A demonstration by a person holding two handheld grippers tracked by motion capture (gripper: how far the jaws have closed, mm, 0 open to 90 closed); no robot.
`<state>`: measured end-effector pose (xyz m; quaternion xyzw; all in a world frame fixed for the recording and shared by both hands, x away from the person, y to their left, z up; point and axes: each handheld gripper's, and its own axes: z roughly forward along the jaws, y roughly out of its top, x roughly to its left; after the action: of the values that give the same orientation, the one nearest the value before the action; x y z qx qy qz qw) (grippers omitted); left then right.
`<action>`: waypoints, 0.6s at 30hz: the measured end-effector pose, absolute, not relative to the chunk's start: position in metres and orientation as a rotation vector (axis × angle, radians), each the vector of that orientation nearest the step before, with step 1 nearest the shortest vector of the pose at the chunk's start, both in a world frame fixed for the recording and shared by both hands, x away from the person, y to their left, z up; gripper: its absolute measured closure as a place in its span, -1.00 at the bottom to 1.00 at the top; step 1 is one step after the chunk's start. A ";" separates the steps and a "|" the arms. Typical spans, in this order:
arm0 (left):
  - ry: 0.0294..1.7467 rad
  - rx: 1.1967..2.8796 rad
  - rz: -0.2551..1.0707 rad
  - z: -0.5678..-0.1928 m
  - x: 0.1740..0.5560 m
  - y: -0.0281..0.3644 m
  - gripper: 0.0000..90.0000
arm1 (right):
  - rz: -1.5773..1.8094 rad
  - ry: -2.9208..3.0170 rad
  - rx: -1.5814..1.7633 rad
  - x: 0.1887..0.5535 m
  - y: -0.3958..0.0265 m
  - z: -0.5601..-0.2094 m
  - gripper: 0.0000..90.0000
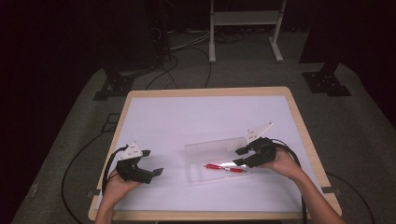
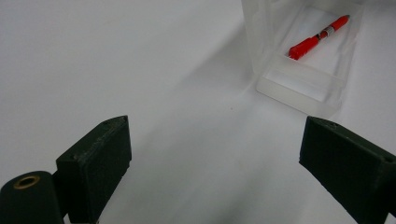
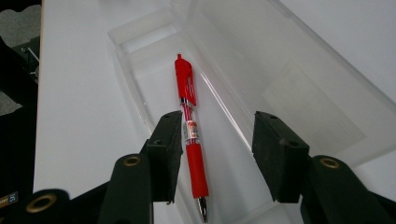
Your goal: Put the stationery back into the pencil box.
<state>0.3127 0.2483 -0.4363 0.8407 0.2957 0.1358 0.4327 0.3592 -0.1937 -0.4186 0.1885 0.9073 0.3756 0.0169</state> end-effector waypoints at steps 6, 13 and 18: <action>0.737 2.095 0.340 -0.436 0.313 0.248 -0.81 | 1.174 2.798 0.614 0.358 -0.202 -0.415 0.06; 0.736 2.093 0.340 -0.435 0.312 0.248 -0.81 | 1.181 2.781 0.637 0.356 -0.211 -0.411 -0.01; 0.739 2.092 0.341 -0.435 0.312 0.249 -0.81 | 1.179 2.769 0.652 0.354 -0.218 -0.410 -0.06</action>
<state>0.3122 0.2486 -0.4353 0.8397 0.2966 0.1368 0.4338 0.3542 -0.2179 -0.4096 0.2115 0.8988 0.3827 0.0309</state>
